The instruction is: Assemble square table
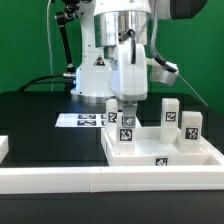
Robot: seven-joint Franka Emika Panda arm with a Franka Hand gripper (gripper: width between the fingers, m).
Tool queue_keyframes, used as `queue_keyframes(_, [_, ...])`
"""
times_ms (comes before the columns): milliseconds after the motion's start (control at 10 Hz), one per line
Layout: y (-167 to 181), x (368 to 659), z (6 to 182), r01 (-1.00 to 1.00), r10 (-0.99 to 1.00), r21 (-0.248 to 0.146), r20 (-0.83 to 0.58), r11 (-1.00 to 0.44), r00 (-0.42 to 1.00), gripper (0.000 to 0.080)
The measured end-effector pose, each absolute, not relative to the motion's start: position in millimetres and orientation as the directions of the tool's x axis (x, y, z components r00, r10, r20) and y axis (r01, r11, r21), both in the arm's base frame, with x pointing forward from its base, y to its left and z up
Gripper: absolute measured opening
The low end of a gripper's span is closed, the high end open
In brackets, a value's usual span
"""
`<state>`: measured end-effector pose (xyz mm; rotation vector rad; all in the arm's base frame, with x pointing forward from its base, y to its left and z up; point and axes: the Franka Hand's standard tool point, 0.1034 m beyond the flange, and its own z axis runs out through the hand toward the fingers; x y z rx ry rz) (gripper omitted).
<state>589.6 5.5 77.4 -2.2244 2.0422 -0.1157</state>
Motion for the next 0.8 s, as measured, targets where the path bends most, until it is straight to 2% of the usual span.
queue_keyframes(100, [7,590,77.2,-0.966,-0.976,-0.141,-0.006,-0.217,0.22,0.064])
queue_keyframes(300, [14,590,77.9,-0.92,-0.93,-0.138,0.014,-0.367,0.368,0.0648])
queue_keyframes(800, [19,590,77.4,-0.915,-0.925,-0.137,0.015,-0.379,0.38,0.0649])
